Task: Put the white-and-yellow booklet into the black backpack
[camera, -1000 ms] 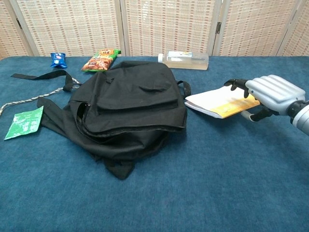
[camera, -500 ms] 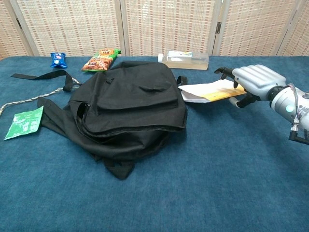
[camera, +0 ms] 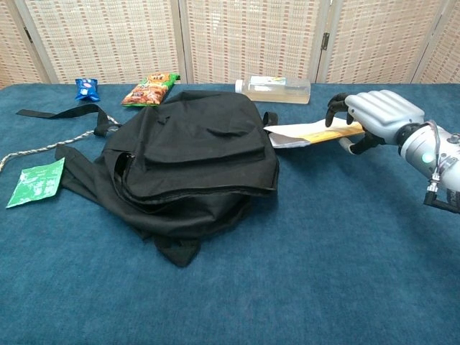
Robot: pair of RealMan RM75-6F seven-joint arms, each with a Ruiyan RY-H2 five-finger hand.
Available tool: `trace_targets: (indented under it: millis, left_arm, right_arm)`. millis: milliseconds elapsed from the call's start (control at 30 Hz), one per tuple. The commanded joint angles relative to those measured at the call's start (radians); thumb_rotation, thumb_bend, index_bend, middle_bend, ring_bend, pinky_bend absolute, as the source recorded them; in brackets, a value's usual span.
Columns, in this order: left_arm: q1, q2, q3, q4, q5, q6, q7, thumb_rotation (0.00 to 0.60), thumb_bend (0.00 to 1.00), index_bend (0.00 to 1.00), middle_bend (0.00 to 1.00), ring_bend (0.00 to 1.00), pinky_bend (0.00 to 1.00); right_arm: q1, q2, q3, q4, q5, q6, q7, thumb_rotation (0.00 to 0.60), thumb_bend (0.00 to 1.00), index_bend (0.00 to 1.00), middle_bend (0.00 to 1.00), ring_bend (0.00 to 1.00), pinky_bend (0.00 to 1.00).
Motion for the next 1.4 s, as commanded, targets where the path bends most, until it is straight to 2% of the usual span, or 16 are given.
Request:
trace_targets:
  millis: [33, 367, 567, 967, 1300, 1400]
  left_arm:
    - [0.000, 0.000, 0.000, -0.001, -0.001, -0.001, 0.000, 0.600, 0.26, 0.25, 0.13, 0.16, 0.04]
    - [-0.001, 0.006, 0.001, -0.005, -0.006, -0.008, -0.002, 0.600, 0.26, 0.25, 0.13, 0.16, 0.04]
    - [-0.004, 0.004, -0.001, -0.003, -0.005, -0.009, -0.004, 0.600, 0.26, 0.24, 0.13, 0.16, 0.04]
    - [-0.004, 0.002, -0.003, 0.007, 0.000, -0.003, -0.020, 0.600, 0.26, 0.23, 0.13, 0.16, 0.04]
    - [-0.034, 0.005, -0.015, 0.026, 0.017, -0.028, -0.030, 0.600, 0.26, 0.23, 0.14, 0.17, 0.04]
    - [-0.079, 0.007, -0.026, 0.036, 0.032, -0.075, -0.026, 0.600, 0.26, 0.23, 0.15, 0.19, 0.05]
  right_arm:
    - [0.002, -0.009, 0.000, 0.011, -0.001, 0.010, 0.013, 0.600, 0.47, 0.43, 0.23, 0.36, 0.42]
    - [0.012, -0.041, -0.002, 0.066, -0.008, 0.040, 0.055, 0.600, 0.36, 0.52, 0.32, 0.39, 0.42]
    - [0.009, -0.052, -0.009, 0.088, -0.010, 0.046, 0.074, 0.600, 0.35, 0.60, 0.38, 0.42, 0.43]
    - [-0.008, -0.018, -0.029, 0.056, -0.028, 0.072, 0.107, 0.600, 0.35, 0.62, 0.40, 0.45, 0.44]
    - [-0.068, 0.072, -0.079, -0.040, -0.102, 0.210, 0.141, 0.600, 0.51, 0.62, 0.42, 0.51, 0.49]
    - [-0.116, 0.129, -0.110, -0.096, -0.152, 0.323, 0.138, 0.600, 0.53, 0.62, 0.43, 0.53, 0.52]
